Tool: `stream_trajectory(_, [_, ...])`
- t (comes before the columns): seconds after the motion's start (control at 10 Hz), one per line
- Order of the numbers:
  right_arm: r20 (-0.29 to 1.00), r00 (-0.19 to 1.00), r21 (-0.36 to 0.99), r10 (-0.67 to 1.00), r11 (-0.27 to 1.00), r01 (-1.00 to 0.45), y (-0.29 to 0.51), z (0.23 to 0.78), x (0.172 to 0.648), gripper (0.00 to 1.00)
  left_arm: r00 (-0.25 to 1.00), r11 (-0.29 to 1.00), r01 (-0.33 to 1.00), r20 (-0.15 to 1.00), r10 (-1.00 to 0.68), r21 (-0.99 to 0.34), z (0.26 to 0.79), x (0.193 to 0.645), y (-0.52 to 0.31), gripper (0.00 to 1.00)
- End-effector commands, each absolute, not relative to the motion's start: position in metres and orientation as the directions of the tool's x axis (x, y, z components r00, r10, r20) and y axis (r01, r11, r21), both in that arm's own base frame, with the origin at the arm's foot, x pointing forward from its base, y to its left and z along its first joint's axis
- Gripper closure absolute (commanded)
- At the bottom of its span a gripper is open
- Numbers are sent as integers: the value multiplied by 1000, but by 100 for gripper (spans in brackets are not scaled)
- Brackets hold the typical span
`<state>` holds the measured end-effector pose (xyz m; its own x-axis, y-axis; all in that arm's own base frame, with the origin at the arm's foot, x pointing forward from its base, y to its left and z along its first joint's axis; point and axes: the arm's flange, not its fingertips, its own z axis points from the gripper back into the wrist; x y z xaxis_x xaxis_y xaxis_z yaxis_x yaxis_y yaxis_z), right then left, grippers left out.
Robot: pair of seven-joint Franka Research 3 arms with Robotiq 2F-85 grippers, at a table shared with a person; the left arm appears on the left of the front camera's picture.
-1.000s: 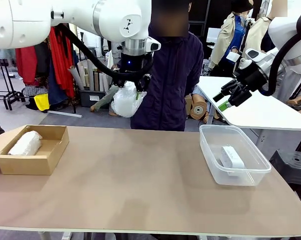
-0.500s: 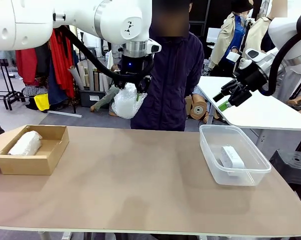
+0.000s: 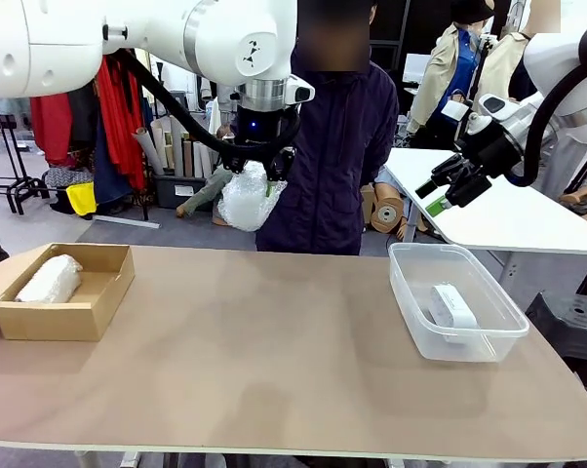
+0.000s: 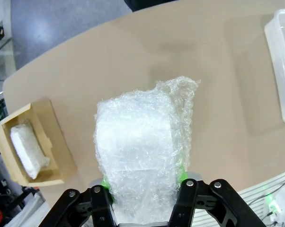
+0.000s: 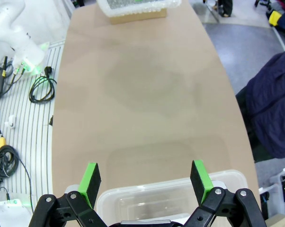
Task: Separate and place wrapped and unwrapped clocks.
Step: If the picked Digital clock is wrapped, place it in the Package Box ; if not, place it in the Organizing box.
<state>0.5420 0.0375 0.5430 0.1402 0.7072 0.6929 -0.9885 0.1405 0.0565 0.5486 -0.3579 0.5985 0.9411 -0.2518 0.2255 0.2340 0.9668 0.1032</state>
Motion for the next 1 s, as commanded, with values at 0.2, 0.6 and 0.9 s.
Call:
stream_trajectory(0.2, [693,152,61,705,153,-986,39,546,542,0,941,967,234,227,-252,102,603,546,-356,100])
stream_trajectory(0.6, [693,152,61,705,153,-986,39,546,542,0,941,967,234,227,-252,102,603,546,-356,100])
stream_trajectory(0.9, [693,152,61,705,153,-986,39,546,542,0,941,967,234,227,-252,102,603,546,-356,100])
